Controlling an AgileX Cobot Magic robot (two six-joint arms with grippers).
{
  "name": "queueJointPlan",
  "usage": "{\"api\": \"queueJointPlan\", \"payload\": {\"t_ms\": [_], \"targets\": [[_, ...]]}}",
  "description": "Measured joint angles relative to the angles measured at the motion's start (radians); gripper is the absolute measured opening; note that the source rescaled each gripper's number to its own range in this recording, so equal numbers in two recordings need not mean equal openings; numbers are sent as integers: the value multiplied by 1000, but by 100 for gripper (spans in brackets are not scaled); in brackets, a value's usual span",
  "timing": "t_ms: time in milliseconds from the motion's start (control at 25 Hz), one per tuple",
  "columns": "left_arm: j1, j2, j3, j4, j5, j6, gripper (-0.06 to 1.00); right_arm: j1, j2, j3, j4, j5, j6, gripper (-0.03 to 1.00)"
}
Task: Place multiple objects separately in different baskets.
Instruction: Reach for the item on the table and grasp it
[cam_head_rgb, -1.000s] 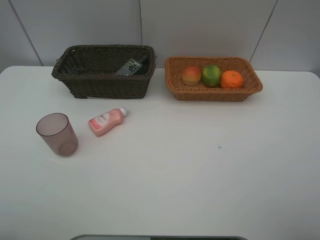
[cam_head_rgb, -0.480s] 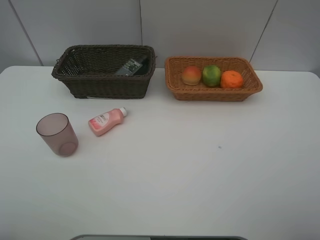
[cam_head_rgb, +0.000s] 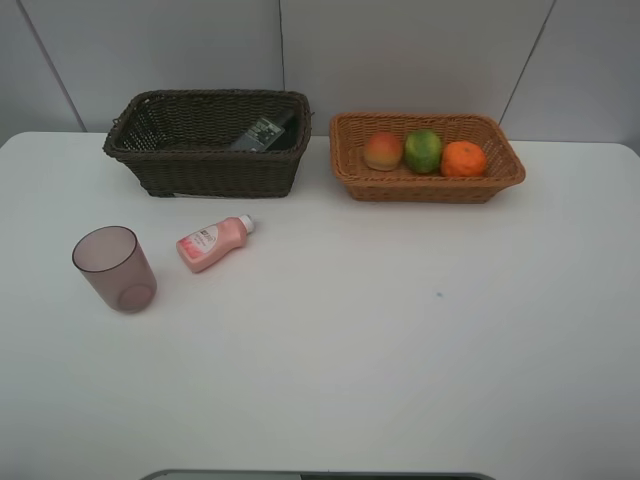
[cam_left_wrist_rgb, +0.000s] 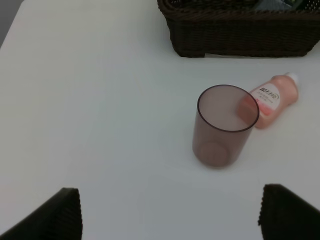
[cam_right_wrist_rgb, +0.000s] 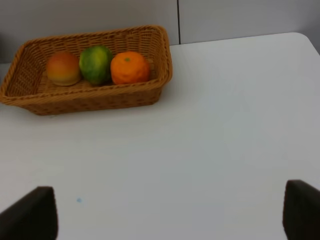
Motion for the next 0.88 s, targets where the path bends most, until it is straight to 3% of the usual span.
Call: {"api": "queueJointPlan", "payload": {"t_ms": [880], "targets": [[0,0,0,0,0,0,92,0,0,0,0,0,0,100]]}}
